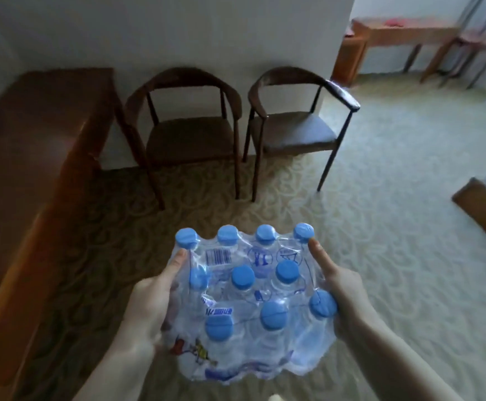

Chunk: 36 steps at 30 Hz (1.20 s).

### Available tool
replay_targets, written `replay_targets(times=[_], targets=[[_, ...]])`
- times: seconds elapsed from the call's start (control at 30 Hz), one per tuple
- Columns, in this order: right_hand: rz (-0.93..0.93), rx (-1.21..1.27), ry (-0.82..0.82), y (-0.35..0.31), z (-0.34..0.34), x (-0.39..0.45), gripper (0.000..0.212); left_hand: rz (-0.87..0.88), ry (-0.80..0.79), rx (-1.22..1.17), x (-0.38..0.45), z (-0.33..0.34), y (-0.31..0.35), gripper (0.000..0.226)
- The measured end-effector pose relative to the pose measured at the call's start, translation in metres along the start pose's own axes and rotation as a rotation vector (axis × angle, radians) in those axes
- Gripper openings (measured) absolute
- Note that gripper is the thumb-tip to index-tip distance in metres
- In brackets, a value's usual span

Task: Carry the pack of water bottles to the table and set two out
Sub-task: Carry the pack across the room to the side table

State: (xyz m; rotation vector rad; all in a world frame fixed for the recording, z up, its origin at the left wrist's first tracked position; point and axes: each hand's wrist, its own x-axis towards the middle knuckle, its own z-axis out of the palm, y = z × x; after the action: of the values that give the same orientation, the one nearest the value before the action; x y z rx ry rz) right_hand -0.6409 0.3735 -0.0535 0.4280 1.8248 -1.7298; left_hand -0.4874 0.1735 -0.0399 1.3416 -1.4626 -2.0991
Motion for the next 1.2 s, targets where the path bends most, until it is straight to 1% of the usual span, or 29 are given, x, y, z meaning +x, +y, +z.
replay_targets(times=[0.1, 0.17, 0.23, 0.37, 0.43, 0.47, 0.5, 0.53, 0.6, 0.7, 0.77, 0.83, 0.9, 1.0, 1.1, 1.13, 1.17, 1.2], targets=[[0.02, 0.036, 0.063, -0.012, -0.06, 0.02, 0.087, -0.027, -0.079, 0.026, 0.004, 0.065, -0.011, 0.057], [0.042, 0.069, 0.072, -0.018, -0.091, 0.029, 0.071, -0.04, -0.127, 0.05, 0.01, 0.1, -0.014, 0.056], [0.057, 0.097, 0.106, -0.023, -0.117, 0.039, 0.068, -0.049, -0.172, 0.093, 0.02, 0.134, -0.014, 0.057], [0.12, 0.187, 0.21, -0.037, -0.159, 0.067, 0.073, -0.09, -0.261, 0.223, 0.053, 0.204, -0.011, 0.063], [0.108, 0.234, 0.262, -0.048, -0.175, 0.086, 0.086, -0.113, -0.334, 0.265, 0.071, 0.238, -0.009, 0.057], [0.098, 0.252, 0.283, -0.054, -0.183, 0.097, 0.096, -0.128, -0.376, 0.277, 0.08, 0.256, -0.006, 0.059], [0.084, 0.262, 0.302, -0.061, -0.191, 0.108, 0.099, -0.135, -0.397, 0.295, 0.089, 0.275, -0.002, 0.066], [0.073, 0.267, 0.325, -0.071, -0.198, 0.119, 0.099, -0.12, -0.406, 0.325, 0.1, 0.295, 0.001, 0.071], [0.064, 0.279, 0.363, -0.092, -0.213, 0.142, 0.102, -0.093, -0.428, 0.371, 0.118, 0.335, 0.01, 0.069], [0.045, 0.331, 0.417, -0.124, -0.237, 0.173, 0.109, -0.121, -0.531, 0.385, 0.139, 0.397, 0.028, 0.069], [0.016, 0.347, 0.484, -0.144, -0.255, 0.192, 0.114, -0.073, -0.532, 0.443, 0.147, 0.438, 0.041, 0.065], [0.006, 0.368, 0.523, -0.16, -0.276, 0.211, 0.115, -0.044, -0.563, 0.491, 0.152, 0.48, 0.052, 0.062], [-0.001, 0.391, 0.558, -0.176, -0.301, 0.23, 0.109, -0.031, -0.595, 0.505, 0.158, 0.521, 0.057, 0.062], [0.007, 0.395, 0.596, -0.198, -0.341, 0.262, 0.105, -0.054, -0.624, 0.532, 0.171, 0.584, 0.053, 0.061], [0.048, 0.418, 0.589, -0.223, -0.385, 0.297, 0.121, -0.053, -0.619, 0.55, 0.179, 0.648, 0.043, 0.06], [0.057, 0.423, 0.583, -0.232, -0.402, 0.31, 0.123, -0.055, -0.617, 0.546, 0.183, 0.669, 0.039, 0.061], [0.061, 0.418, 0.582, -0.242, -0.418, 0.322, 0.119, -0.066, -0.616, 0.543, 0.186, 0.69, 0.035, 0.061], [0.056, 0.407, 0.59, -0.253, -0.434, 0.335, 0.111, -0.084, -0.618, 0.532, 0.188, 0.711, 0.033, 0.062]])
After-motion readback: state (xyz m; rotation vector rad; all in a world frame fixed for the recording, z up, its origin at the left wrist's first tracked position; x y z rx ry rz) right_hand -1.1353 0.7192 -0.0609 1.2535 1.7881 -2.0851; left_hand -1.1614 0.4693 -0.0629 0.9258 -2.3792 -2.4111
